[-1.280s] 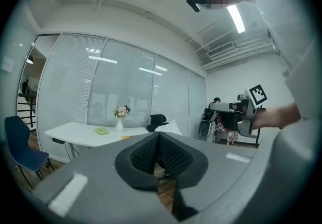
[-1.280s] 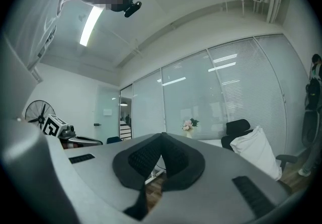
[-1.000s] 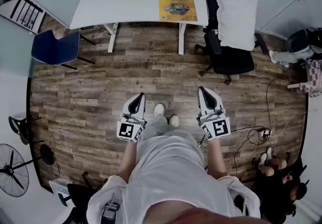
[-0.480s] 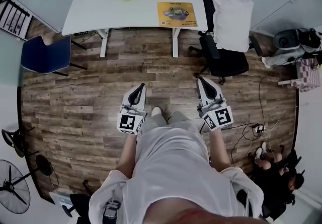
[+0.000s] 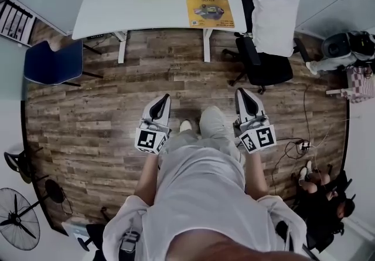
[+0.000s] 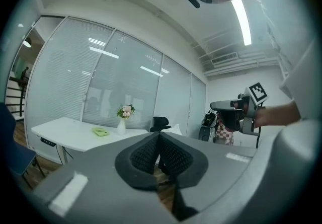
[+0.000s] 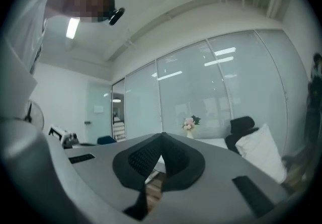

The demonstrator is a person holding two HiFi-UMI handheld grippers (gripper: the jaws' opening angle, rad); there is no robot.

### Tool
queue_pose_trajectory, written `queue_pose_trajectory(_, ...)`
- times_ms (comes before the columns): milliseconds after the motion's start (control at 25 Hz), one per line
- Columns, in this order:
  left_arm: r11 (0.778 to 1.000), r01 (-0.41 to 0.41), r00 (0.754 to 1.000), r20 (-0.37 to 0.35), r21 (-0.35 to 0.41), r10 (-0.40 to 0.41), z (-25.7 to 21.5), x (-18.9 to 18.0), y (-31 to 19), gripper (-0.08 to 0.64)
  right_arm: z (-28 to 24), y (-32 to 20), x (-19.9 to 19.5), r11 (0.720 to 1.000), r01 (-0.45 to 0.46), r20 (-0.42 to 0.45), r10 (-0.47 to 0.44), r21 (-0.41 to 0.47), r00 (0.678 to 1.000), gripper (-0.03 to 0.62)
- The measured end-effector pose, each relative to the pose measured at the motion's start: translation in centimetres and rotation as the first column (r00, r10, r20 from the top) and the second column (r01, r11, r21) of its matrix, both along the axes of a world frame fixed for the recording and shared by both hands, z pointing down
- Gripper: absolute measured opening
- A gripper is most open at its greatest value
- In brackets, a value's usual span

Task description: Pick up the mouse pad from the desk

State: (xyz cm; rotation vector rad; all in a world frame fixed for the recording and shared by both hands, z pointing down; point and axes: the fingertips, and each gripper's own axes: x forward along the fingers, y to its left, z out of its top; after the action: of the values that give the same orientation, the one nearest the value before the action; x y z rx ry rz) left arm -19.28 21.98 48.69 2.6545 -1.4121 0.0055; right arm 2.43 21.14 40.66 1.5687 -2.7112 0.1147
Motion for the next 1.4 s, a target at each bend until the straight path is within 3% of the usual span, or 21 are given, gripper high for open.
queue_pose_trajectory(80,1.000,0.016,0.999,-0.027,-0.026,-0.016,0.4,-0.9,0.1,-0.015,-0.2,0.1,-1.4,0.999,0.003,-0.139,0.003,0.044,0.990,-0.002)
queue_pose_trajectory(160,0.999,0.019,0.999,-0.032,-0.041,-0.020,0.7,-1.3,-0.2,-0.015,-0.6,-0.3,-2.1,0.998,0.010,-0.174,0.002,0.066,0.985,-0.002)
queue_pose_trajectory(320,0.999,0.029,0.999,-0.018,-0.038,-0.030,0.6,-2.0,-1.6,-0.015,-0.8,-1.5,-2.4,0.997,0.011,-0.157,0.001,0.078,0.988,-0.002)
queue_pose_trajectory(440,0.998,0.060,0.998,0.035,0.008,-0.060,-0.4,-2.2,-2.6,-0.015,-0.5,-2.2,-1.7,0.995,-0.020,-0.144,0.033,0.095,0.989,-0.002)
queue_pose_trajectory(560,0.996,0.071,0.995,0.067,0.049,-0.074,-1.2,-1.6,-3.9,-0.015,0.5,-3.4,-0.5,0.994,-0.069,-0.117,0.078,0.084,0.990,-0.002)
queue_pose_trajectory(760,0.995,0.064,0.994,0.085,0.072,-0.071,-2.3,0.1,-7.9,-0.015,1.2,-6.6,0.1,0.995,-0.064,-0.115,0.073,0.075,0.991,-0.002)
queue_pose_trajectory(1120,0.992,0.103,0.988,0.110,0.067,-0.110,-1.7,4.2,-19.5,-0.015,3.9,-19.5,4.1,0.996,-0.086,-0.084,0.089,0.036,0.992,-0.002)
queue_pose_trajectory(1400,0.989,0.147,0.977,0.152,0.026,-0.149,-1.7,6.4,-27.1,-0.015,4.3,-28.9,5.4,1.000,-0.010,-0.055,0.010,0.012,0.998,-0.002)
